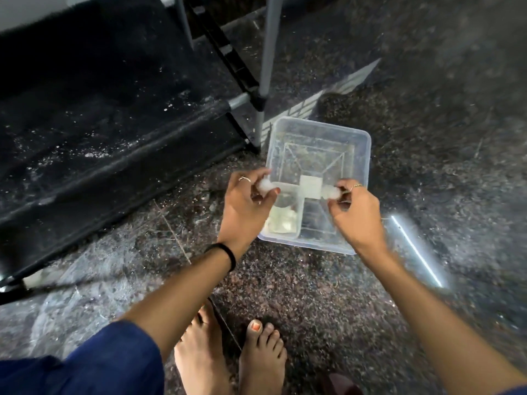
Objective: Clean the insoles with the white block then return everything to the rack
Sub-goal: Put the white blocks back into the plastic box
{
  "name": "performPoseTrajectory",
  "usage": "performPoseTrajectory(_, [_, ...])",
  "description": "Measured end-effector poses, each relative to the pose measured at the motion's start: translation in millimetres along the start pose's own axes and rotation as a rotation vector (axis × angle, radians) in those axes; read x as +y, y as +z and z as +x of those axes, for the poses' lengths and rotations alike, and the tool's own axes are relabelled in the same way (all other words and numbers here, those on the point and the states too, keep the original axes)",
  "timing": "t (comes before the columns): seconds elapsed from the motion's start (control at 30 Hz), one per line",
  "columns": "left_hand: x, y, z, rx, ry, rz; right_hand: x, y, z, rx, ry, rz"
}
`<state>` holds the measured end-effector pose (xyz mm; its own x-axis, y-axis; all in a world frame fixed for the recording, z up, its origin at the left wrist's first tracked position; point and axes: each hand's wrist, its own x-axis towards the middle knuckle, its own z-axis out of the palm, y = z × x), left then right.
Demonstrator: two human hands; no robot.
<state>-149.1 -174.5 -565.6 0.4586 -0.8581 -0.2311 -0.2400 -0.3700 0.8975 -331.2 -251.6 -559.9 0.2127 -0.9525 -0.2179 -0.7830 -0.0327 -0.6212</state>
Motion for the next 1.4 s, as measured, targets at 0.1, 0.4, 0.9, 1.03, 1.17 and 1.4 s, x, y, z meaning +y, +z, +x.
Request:
performPoseTrajectory(0.1, [18.5,26.6,3.7,-0.137,0.023,0.074,19.4,-0.6,-12.3,0.023,0.047,-0.032])
performPoseTrajectory(0.4, [23.9,75.0,3.4,-0.414,0.274,0.553,42.6,1.0,-32.0,0.052,-0.039,-0.533])
performPoseTrajectory(0.9, [6.3,94.3,1.7,-0.396,0.396,1.029,39.9,13.6,-28.5,0.002,-0.051,-0.627])
performPoseTrajectory(1.03, [9.7,95.0,0.0,-0.427,0.402,1.065,41.2,15.0,-27.7,-0.004,-0.055,-0.634])
performPoseTrajectory(1.17, [9.1,86.7,0.2,-0.451,0.439,1.021,42.1,16.1,-28.5,0.005,-0.043,-0.635])
performPoseTrajectory(1.4, [-8.3,33.0,-28.6,-0.232,0.536,0.822,31.7,11.0,-35.5,-0.015,0.015,-0.581])
